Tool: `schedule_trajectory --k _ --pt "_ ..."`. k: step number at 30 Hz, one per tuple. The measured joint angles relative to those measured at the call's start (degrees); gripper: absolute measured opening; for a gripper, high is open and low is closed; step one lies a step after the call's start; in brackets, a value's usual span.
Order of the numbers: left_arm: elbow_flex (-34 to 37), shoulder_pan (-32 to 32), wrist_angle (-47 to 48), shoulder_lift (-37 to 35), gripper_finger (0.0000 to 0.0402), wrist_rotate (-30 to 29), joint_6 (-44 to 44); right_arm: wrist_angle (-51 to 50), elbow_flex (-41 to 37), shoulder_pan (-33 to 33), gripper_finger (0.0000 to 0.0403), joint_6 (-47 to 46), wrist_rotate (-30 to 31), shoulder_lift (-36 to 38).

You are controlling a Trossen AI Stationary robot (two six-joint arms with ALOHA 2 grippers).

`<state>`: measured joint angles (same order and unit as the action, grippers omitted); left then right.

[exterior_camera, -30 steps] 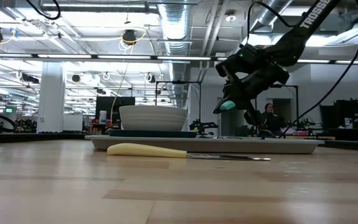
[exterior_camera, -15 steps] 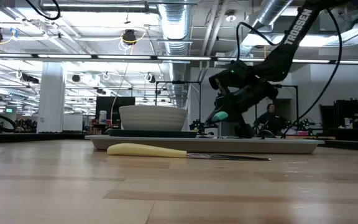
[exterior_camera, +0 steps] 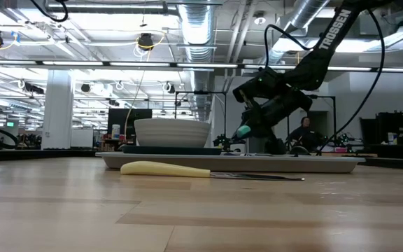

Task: Set up tray
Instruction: Put the green spoon on top of the black napkin on the gray tray

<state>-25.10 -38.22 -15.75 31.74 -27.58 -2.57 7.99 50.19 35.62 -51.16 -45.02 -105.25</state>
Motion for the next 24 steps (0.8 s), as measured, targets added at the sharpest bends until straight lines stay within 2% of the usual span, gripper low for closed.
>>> schedule_trajectory --k 24 --pt "0.0 0.0 -0.2 0.9 0.0145 0.1 -0.7 -0.2 0.0 -0.2 0.0 0.5 0.0 0.0"
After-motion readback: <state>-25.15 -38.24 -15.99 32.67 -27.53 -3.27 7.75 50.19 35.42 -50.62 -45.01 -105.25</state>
